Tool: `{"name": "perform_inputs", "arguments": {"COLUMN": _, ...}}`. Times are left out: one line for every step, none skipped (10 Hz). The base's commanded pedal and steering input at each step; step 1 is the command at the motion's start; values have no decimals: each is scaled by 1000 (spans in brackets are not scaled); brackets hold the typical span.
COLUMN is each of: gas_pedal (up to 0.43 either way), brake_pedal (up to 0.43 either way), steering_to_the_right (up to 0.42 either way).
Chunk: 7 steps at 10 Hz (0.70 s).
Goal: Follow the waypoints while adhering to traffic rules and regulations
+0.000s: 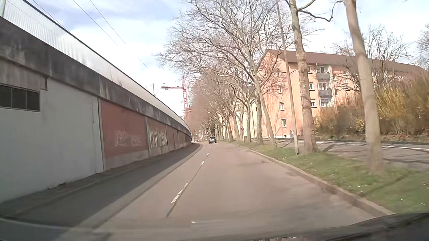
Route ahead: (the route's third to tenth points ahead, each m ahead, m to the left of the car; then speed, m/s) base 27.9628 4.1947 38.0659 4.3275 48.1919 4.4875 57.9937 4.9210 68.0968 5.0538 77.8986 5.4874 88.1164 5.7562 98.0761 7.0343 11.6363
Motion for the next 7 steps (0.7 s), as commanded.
{"name": "perform_inputs", "arguments": {"gas_pedal": 118, "brake_pedal": 0, "steering_to_the_right": 1}}
{"name": "perform_inputs", "arguments": {"gas_pedal": 110, "brake_pedal": 0, "steering_to_the_right": 1}}
{"name": "perform_inputs", "arguments": {"gas_pedal": 98, "brake_pedal": 0, "steering_to_the_right": 0}}
{"name": "perform_inputs", "arguments": {"gas_pedal": 79, "brake_pedal": 0, "steering_to_the_right": 0}}
{"name": "perform_inputs", "arguments": {"gas_pedal": 59, "brake_pedal": 0, "steering_to_the_right": 0}}
{"name": "perform_inputs", "arguments": {"gas_pedal": 59, "brake_pedal": 0, "steering_to_the_right": 0}}
{"name": "perform_inputs", "arguments": {"gas_pedal": 59, "brake_pedal": 0, "steering_to_the_right": 0}}
